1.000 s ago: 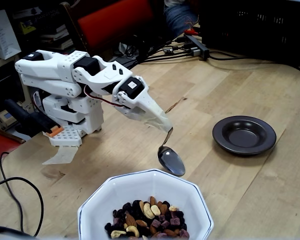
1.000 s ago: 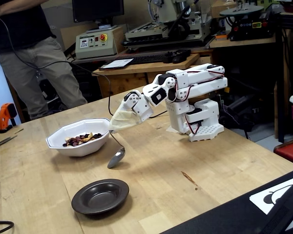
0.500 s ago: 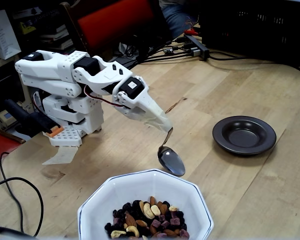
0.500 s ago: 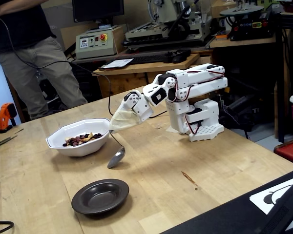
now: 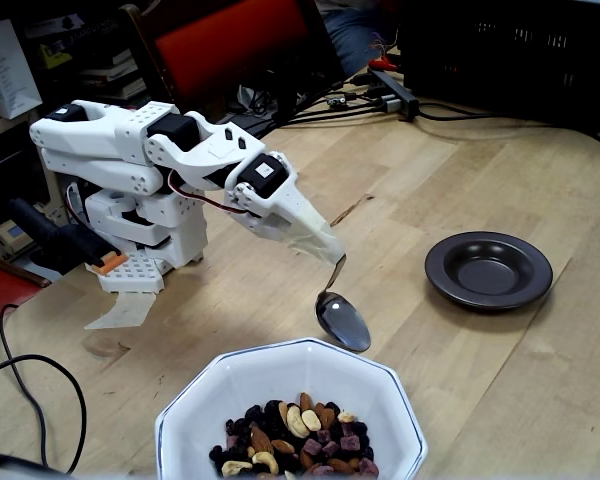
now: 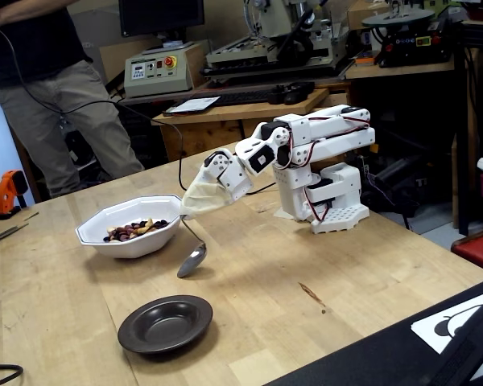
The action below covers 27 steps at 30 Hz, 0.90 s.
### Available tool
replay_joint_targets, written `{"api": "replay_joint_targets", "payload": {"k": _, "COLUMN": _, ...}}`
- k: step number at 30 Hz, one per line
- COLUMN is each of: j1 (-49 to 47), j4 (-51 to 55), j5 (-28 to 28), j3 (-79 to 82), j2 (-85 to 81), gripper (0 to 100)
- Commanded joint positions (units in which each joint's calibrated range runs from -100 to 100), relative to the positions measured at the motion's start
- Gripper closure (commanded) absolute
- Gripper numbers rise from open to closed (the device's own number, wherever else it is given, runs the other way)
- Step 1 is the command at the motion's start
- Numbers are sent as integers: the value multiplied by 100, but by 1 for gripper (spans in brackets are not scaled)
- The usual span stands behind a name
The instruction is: Use spoon to transfer food from the white bowl to brown plate
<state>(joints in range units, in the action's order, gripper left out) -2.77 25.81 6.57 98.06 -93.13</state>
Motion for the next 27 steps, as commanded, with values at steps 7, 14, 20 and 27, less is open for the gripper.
{"api": "replay_joint_targets", "payload": {"k": 7, "j1": -26, "j4": -123, "j5": -15, "j3": -10, "j2": -79, "gripper": 96}}
{"api": "replay_joint_targets", "payload": {"k": 14, "j1": 18, "j4": -724, "j5": -20, "j3": -258, "j2": -88, "gripper": 96}}
{"api": "replay_joint_targets", "payload": {"k": 20, "j1": 33, "j4": -2123, "j5": -20, "j3": -1125, "j2": -79, "gripper": 96}}
{"api": "replay_joint_targets", "payload": {"k": 27, "j1": 40, "j4": -2684, "j5": -24, "j3": -1532, "j2": -11, "gripper": 96}}
